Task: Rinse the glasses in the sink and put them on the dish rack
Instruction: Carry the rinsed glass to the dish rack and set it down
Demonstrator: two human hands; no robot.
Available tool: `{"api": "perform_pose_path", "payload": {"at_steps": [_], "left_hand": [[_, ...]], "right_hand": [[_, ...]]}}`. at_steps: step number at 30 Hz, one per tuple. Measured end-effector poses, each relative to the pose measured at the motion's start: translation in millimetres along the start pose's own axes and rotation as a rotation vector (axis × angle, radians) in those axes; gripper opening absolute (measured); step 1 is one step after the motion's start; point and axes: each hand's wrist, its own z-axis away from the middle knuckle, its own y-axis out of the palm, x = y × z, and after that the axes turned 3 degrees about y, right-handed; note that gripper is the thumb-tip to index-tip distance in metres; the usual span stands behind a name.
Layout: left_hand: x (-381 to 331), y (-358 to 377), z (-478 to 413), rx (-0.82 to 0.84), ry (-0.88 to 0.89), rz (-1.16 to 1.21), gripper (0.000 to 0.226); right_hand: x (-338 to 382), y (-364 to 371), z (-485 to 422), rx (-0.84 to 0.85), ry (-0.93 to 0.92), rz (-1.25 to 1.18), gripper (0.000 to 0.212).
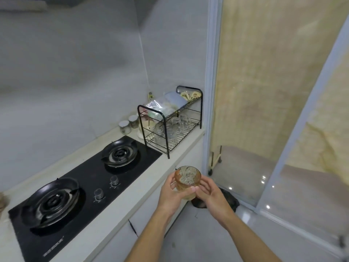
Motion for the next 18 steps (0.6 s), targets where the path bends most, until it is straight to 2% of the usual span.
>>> {"api": "perform_pose_path", "payload": {"at_steps": [2, 10, 18], "left_hand": [[-0.9, 23.9, -28.0, 0.0, -0.004, -0.001, 0.085], [-7.9, 122.0, -137.1, -0.08, -0.03, 0.013, 0.083], [-13.4, 160.1, -218.4, -0.188, -0.069, 0.048, 0.088]], "right_hand": [[3.0, -26.0, -26.3, 0.004, 0.01, 0.0, 0.037], [23.4, -134.2, -138.4, 0.087, -0.033, 0.067, 0.037], [41.0, -176.7, -233.8, 0.196, 0.058, 0.074, 0.04]]}}
